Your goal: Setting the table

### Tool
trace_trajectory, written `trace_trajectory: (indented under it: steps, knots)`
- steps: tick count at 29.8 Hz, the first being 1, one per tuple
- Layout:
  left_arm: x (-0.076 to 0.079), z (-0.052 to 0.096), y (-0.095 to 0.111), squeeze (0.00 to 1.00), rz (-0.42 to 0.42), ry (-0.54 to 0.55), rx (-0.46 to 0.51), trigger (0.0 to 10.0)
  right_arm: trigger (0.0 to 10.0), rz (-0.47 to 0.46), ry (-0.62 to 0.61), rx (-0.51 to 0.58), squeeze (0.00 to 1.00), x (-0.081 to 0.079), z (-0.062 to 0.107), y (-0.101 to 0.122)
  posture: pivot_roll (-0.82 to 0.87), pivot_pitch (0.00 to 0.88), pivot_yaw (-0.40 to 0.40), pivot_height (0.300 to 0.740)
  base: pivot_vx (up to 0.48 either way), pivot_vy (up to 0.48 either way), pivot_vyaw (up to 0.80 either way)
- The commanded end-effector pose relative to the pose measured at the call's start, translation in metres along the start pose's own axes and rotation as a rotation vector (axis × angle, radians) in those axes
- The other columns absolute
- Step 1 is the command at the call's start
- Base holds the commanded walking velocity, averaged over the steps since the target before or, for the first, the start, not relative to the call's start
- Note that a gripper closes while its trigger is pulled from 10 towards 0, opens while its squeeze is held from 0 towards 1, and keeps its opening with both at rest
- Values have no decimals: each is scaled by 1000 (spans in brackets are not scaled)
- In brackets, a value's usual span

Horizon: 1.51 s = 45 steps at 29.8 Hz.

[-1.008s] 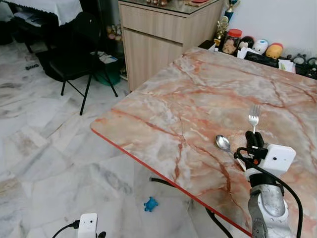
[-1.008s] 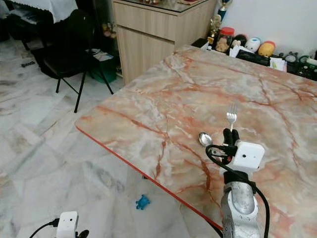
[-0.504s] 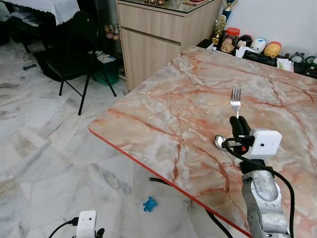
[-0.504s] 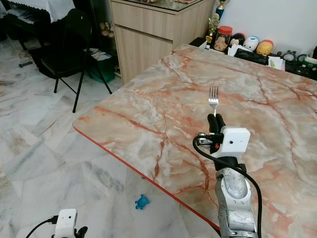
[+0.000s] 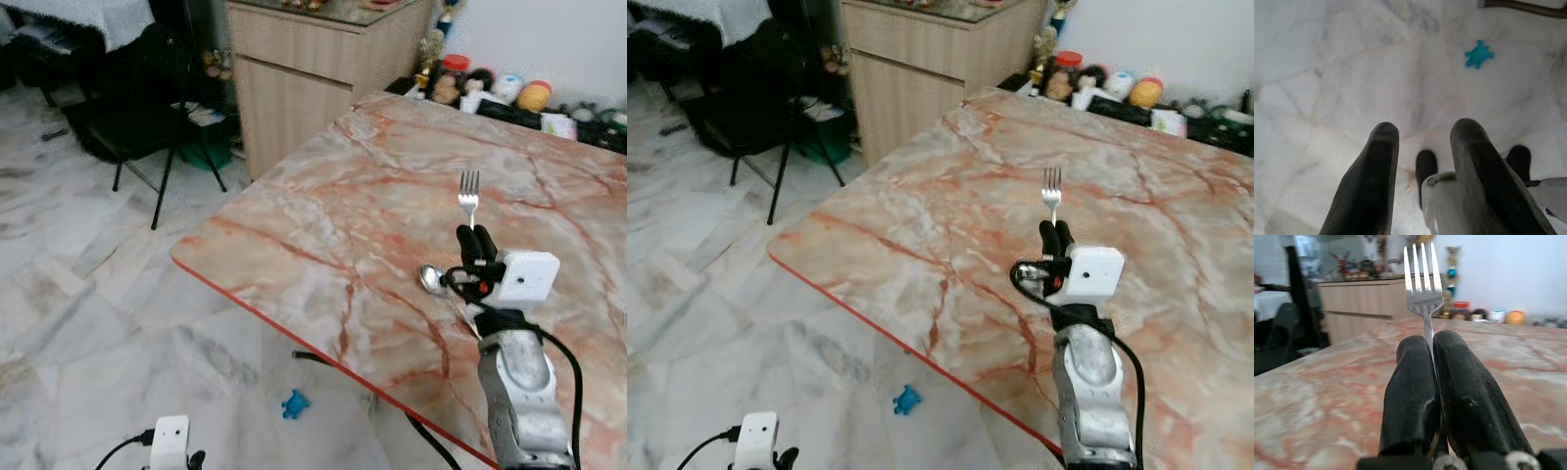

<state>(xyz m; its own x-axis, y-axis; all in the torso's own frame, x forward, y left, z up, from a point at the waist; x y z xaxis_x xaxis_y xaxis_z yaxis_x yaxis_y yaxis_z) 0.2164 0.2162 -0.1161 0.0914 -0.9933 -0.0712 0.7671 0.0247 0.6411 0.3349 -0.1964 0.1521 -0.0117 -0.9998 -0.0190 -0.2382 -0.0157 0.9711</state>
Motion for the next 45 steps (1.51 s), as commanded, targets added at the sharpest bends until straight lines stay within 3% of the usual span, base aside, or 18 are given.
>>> trace_trajectory:
  steps: [1, 17, 34, 45]
  knots:
    - [-1, 0, -2, 0, 11, 5, -1, 10000, 10000, 2, -16, -10, 0, 5, 1, -1, 41, 6, -21, 736, 0, 0, -756]
    - [-1, -1, 5, 0, -32, 8, 19, 10000, 10000, 10, -23, 13, 0, 6, -6, 4, 46, 0, -19, 736, 0, -49, -758]
    - [0, -1, 9, 0, -11, 12, 39, 10000, 10000, -7, -25, 25, 0, 4, -10, 6, 49, 2, -20, 736, 0, -41, -756]
    - [-1, -1, 7, 0, -30, 15, 25, 10000, 10000, -1, -16, 32, 0, 4, -9, 7, 47, 4, -21, 736, 0, 0, 0]
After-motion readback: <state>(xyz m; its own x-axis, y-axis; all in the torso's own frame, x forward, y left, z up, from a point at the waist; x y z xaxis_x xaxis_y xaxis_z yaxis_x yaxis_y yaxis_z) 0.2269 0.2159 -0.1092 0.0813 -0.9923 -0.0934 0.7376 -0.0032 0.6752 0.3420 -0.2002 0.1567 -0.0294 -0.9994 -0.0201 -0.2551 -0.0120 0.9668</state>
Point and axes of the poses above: a point about 5 cm out from each wrist's last joint towards the gripper, its own z axis pointing back from the gripper into the wrist, its own y axis along the axis of the wrist's last joint, x = y × z, the point moved 5 cm from there along -z, pointing out of the wrist towards the gripper, and after that the axes turned 1 degree about -z, right-handed, at the moved point
